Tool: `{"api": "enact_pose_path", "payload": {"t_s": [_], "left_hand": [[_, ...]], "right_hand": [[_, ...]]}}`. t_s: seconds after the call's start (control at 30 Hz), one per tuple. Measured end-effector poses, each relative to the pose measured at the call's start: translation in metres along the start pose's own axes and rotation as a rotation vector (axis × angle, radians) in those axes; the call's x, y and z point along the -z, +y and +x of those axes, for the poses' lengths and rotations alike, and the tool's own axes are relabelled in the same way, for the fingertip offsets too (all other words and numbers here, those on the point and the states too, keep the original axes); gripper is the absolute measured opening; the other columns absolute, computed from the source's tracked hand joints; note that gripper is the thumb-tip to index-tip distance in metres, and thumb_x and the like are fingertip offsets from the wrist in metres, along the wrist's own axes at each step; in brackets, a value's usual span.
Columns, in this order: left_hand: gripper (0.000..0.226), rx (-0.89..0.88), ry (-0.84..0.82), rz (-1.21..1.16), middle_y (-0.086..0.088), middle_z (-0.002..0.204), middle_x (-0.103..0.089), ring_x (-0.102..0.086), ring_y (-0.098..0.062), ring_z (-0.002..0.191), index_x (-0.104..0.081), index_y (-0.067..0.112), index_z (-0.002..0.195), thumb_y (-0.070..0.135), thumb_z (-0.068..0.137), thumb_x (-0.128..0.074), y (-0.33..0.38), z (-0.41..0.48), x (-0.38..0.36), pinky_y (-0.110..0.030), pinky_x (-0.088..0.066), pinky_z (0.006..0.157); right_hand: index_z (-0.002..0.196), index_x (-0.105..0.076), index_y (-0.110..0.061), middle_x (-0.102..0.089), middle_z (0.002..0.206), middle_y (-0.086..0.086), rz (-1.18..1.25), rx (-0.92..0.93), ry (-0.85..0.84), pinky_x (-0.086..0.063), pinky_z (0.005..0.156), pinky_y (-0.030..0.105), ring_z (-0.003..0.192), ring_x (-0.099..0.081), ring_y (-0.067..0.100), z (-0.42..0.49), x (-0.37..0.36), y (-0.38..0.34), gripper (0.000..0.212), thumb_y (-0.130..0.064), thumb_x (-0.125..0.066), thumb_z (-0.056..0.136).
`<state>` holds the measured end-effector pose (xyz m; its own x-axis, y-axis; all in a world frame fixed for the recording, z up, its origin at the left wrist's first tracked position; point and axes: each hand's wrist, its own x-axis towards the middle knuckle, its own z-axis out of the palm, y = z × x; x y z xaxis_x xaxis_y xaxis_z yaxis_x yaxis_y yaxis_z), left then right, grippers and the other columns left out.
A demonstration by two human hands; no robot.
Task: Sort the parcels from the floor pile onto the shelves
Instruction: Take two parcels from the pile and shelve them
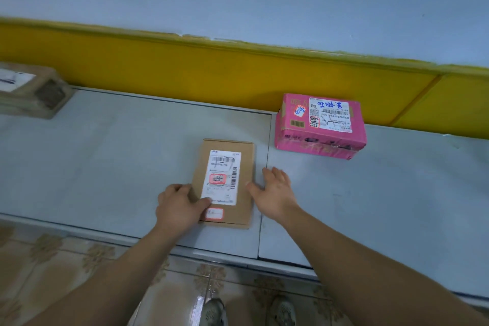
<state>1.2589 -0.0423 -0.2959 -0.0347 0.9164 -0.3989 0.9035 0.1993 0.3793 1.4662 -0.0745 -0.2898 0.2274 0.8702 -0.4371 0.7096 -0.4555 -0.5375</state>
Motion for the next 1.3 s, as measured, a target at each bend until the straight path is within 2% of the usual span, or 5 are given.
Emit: {"api": "enact_pose_path", "payload": {"t_s": [0.37, 0.57, 0.87, 1.03, 1.3], "left_hand": [[0.041, -0.215, -0.226, -0.773, 0.014, 0.108, -0.063, -0.063, -0.010, 0.101, -0.048, 0.032, 0.126, 0.014, 0.092, -0.061, 0.008, -0.059, 0.010, -0.024, -0.051, 0.084], [0.050, -0.263, -0.293, -0.812, 0.005, 0.109, -0.066, -0.064, -0.004, 0.092, -0.042, 0.021, 0.139, 0.020, 0.093, -0.061, 0.022, -0.104, 0.002, -0.016, -0.042, 0.068], [0.035, -0.355, -0.332, -0.755, 0.013, 0.107, -0.065, -0.063, -0.005, 0.096, -0.054, 0.022, 0.128, 0.021, 0.093, -0.061, 0.056, -0.228, -0.073, -0.019, -0.047, 0.075], [0.046, -0.303, -0.404, -0.670, 0.003, 0.120, -0.063, -0.062, -0.015, 0.108, -0.052, 0.017, 0.133, 0.030, 0.091, -0.065, 0.052, -0.296, -0.147, -0.032, -0.047, 0.099], [0.053, -0.314, -0.536, -0.371, 0.006, 0.128, -0.057, -0.057, -0.016, 0.116, -0.041, 0.021, 0.143, 0.036, 0.095, -0.057, 0.031, -0.320, -0.200, -0.043, -0.043, 0.105]], "right_hand": [[0.143, -0.030, -0.037, -0.062, 0.121, -0.002, 0.745, -0.121, 0.311, -0.053, 0.086, 0.036, 0.101, -0.064, 0.018, -0.059, -0.013, -0.014, 0.055, -0.034, -0.059, 0.096], [0.152, -0.027, -0.034, -0.059, 0.134, 0.003, 0.797, -0.085, 0.454, -0.051, 0.068, 0.013, 0.110, -0.064, 0.019, -0.122, 0.003, 0.016, 0.064, -0.025, -0.059, 0.098], [0.156, -0.024, -0.028, -0.047, 0.149, -0.006, 0.696, -0.091, 0.522, -0.041, 0.109, 0.038, 0.132, -0.049, 0.017, -0.250, 0.023, 0.127, 0.064, -0.033, -0.056, 0.099], [0.135, -0.038, -0.039, -0.054, 0.107, -0.029, 0.655, -0.136, 0.495, -0.041, 0.065, 0.002, 0.087, -0.057, -0.015, -0.330, 0.009, 0.212, 0.040, -0.025, -0.055, 0.101], [0.124, -0.041, -0.040, -0.063, 0.109, -0.017, 0.655, -0.302, 0.423, -0.046, 0.057, 0.008, 0.097, -0.063, 0.001, -0.360, -0.033, 0.279, 0.032, -0.023, -0.054, 0.100]]}}
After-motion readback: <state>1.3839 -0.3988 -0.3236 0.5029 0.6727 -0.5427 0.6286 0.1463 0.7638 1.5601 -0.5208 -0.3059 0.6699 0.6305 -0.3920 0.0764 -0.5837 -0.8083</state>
